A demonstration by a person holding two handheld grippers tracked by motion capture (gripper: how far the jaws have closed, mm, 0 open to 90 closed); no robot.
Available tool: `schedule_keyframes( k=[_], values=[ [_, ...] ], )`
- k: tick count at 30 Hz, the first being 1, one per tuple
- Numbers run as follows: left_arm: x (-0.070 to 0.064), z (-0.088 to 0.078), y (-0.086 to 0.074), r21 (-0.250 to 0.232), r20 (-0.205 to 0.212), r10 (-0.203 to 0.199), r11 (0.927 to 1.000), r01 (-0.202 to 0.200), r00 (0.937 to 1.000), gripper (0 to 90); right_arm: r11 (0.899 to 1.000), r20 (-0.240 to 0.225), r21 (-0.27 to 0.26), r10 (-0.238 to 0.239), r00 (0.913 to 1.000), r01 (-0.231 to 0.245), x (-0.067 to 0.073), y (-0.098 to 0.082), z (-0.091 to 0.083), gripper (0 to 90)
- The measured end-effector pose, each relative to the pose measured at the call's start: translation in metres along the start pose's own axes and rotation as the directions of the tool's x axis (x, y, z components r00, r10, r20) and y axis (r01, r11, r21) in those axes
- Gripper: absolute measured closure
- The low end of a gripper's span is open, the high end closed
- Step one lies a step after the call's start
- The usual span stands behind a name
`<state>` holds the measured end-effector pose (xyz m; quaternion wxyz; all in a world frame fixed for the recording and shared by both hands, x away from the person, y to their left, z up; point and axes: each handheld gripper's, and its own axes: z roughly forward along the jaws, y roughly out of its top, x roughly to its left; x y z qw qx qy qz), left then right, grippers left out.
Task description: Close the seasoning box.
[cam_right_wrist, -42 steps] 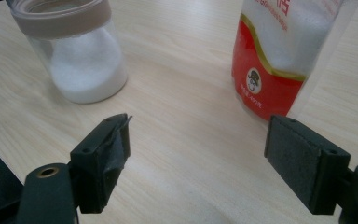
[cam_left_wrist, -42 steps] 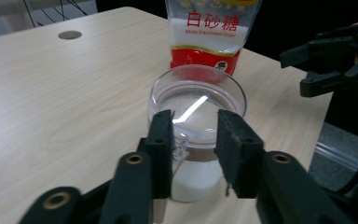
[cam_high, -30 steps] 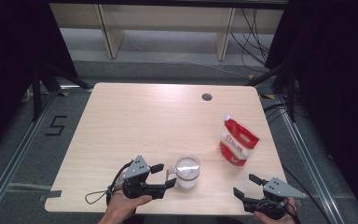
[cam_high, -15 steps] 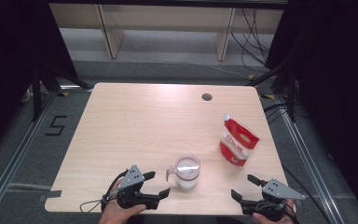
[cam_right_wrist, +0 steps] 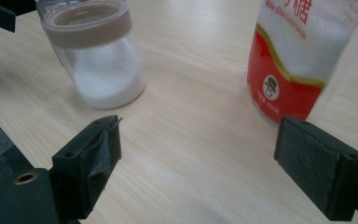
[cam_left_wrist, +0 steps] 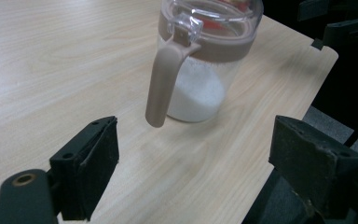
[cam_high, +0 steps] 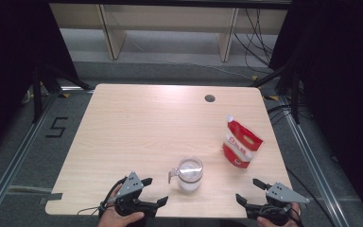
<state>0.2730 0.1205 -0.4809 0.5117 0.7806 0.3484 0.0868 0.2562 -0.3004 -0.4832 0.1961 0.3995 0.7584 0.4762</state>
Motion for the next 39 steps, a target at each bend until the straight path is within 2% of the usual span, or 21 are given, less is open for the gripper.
schedule_keyframes(
  k=[1,2,3,5,7,9,14,15,16,18,21,23,28,29,30,32,33,34,36,38,39],
  values=[
    [-0.001,0.0,-0.001,-0.01,0.004,-0.019,0.9998,0.019,0.9998,15.2,1.0,0.005,0.001,-0.025,0.9997,0.025,-0.001,0.0,0.0,15.3],
    [0.0,-0.001,-0.002,0.003,0.006,0.004,1.0,-0.004,1.0,15.2,0.999,0.003,0.02,-0.031,0.9995,0.031,-0.001,-0.001,0.0,15.5],
    [0.0,-0.001,-0.002,-0.003,0.013,0.004,1.0,-0.004,0.9999,15.2,0.999,-0.007,0.042,0.023,0.9997,-0.023,0.002,-0.003,0.0,15.6],
    [0.0,-0.002,-0.004,0.003,0.006,-0.007,1.0,0.007,1.0,15.1,0.999,-0.011,0.052,-0.009,0.9999,0.01,0.0,-0.004,0.0,15.5],
    [0.0,-0.001,-0.006,0.002,0.0,-0.018,0.9998,0.018,0.9998,15.2,0.998,-0.01,0.064,0.022,0.9997,-0.022,0.002,-0.005,-0.001,15.6],
    [0.0,-0.002,-0.008,0.012,-0.004,-0.018,0.9998,0.018,0.9998,15.1,0.998,-0.005,0.066,-0.004,1.0,0.004,0.0,-0.006,0.0,15.6],
    [0.0,-0.002,-0.012,0.031,-0.01,-0.013,0.9994,0.014,0.9999,15.1,0.997,-0.005,0.075,-0.003,1.0,0.004,0.0,-0.008,-0.002,15.6],
    [-0.001,-0.002,-0.013,0.037,-0.02,-0.009,0.9993,0.01,0.9998,15.1,0.997,-0.01,0.079,0.025,0.9996,-0.024,0.002,-0.009,-0.002,15.6],
    [-0.001,-0.001,-0.013,0.041,-0.016,-0.006,0.9991,0.007,0.9999,15.1,0.997,-0.011,0.078,0.025,0.9996,-0.024,0.002,-0.009,-0.002,15.6],
    [-0.001,-0.002,-0.015,0.051,-0.018,0.003,0.9987,-0.002,0.9998,15.1,0.997,-0.018,0.082,-0.001,0.9998,0.003,0.0,-0.009,-0.002,15.6],
    [-0.002,-0.001,-0.016,0.057,-0.021,0.007,0.9984,-0.006,0.9997,15.2,0.997,-0.009,0.076,-0.006,0.9999,0.006,0.001,-0.01,-0.002,15.6],
    [-0.002,-0.001,-0.017,0.058,-0.03,0.013,0.9983,-0.011,0.9995,15.2,0.995,-0.015,0.095,0.035,0.9993,-0.033,0.004,-0.011,-0.002,15.6],
    [-0.001,0.0,-0.018,0.063,-0.033,0.011,0.998,-0.009,0.9994,15.2,0.993,-0.002,0.109,0.036,0.9994,-0.035,0.005,-0.012,-0.002,15.7],
    [-0.001,0.0,-0.019,0.074,-0.036,0.016,0.9972,-0.014,0.9992,15.2,0.995,-0.008,0.104,0.0,1.0,0.001,0.003,-0.012,-0.001,15.6],
    [-0.001,0.0,-0.019,0.071,-0.031,0.014,0.9974,-0.012,0.9994,15.2,0.993,-0.004,0.116,0.02,0.9998,-0.019,0.006,-0.013,-0.001,15.6],
    [-0.001,0.0,-0.019,0.072,-0.033,0.016,0.9973,-0.014,0.9993,15.2,0.993,-0.007,0.115,0.012,0.9999,-0.011,0.006,-0.013,0.0,15.6],
    [-0.001,0.0,-0.019,0.072,-0.033,0.016,0.9973,-0.014,0.9993,15.2,0.994,-0.007,0.107,-0.024,0.9997,0.025,0.003,-0.013,0.001,15.6],
    [0.0,-0.001,-0.018,0.077,-0.036,0.035,0.9965,-0.032,0.9987,15.2,0.994,-0.012,0.105,-0.024,0.9996,0.025,0.004,-0.013,0.001,15.5],
    [0.001,-0.001,-0.018,0.065,-0.038,0.034,0.9974,-0.031,0.9987,15.2,0.993,-0.01,0.118,-0.005,0.9999,0.006,0.006,-0.013,0.001,15.5],
    [0.002,-0.002,-0.018,0.084,-0.051,0.034,0.9961,-0.03,0.9981,15.2,0.993,-0.011,0.114,-0.016,0.9998,0.018,0.005,-0.013,0.001,15.5],
    [0.001,0.0,-0.019,0.064,-0.046,0.009,0.9979,-0.006,0.9989,15.2,0.993,-0.017,0.115,-0.014,0.9998,0.016,0.005,-0.013,0.001,15.5]
  ],
)
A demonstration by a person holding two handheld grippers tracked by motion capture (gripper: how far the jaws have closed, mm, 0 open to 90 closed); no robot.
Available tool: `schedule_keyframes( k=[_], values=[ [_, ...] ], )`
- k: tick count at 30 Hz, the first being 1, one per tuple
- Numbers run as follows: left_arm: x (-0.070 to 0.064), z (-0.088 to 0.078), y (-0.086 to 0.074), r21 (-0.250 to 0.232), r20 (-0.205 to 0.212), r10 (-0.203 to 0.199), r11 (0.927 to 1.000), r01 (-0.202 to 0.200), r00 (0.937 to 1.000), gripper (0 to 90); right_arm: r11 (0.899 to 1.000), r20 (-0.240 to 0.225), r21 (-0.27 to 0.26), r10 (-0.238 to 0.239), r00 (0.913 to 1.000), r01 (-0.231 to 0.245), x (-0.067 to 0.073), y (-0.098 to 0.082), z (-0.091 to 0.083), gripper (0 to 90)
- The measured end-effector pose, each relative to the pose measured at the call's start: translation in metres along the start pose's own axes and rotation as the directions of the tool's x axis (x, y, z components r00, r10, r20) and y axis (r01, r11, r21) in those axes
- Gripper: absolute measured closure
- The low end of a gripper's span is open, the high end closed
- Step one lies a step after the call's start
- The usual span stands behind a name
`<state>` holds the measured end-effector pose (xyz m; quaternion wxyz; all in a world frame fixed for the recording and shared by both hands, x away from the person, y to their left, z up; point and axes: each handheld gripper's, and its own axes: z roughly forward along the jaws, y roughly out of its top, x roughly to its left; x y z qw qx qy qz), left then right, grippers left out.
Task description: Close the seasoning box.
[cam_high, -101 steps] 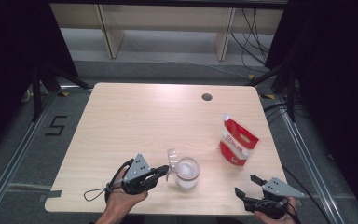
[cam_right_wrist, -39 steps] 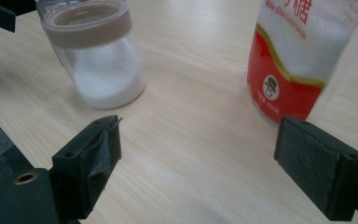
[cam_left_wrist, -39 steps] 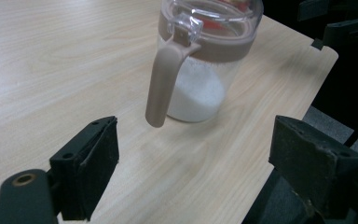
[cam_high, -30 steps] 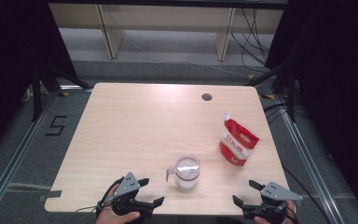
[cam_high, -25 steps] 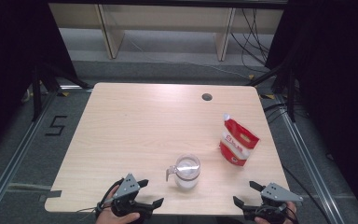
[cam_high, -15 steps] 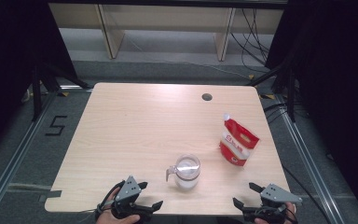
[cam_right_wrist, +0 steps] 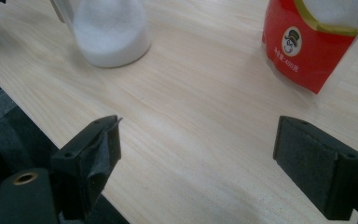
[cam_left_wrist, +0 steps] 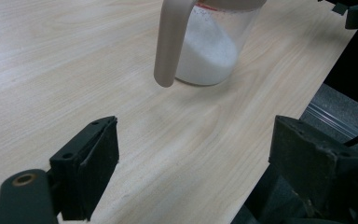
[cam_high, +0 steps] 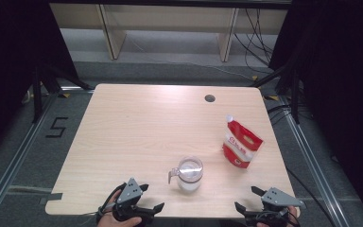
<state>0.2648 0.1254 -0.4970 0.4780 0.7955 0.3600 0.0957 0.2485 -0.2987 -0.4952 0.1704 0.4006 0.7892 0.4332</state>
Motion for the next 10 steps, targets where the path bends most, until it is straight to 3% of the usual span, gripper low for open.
schedule_keyframes(
  k=[4,6,10],
  values=[
    [0.0003,0.0006,-0.0005,0.004,0.002,0.002,1.0,-0.002,1.0,15.2,1.0,0.005,-0.011,-0.014,0.9999,0.014,-0.001,-0.0001,0.0003,15.6],
    [0.0008,0.0,0.0,0.033,0.003,0.006,0.9994,-0.006,1.0,15.2,1.0,0.001,0.003,0.015,0.9999,-0.015,0.0004,-0.0003,-0.0006,15.5],
    [0.003,0.0001,-0.0001,0.04,-0.006,0.036,0.9986,-0.036,0.9993,15.2,1.0,0.007,0.0,0.004,1.0,-0.004,-0.0025,-0.0002,0.0006,15.7]
  ],
)
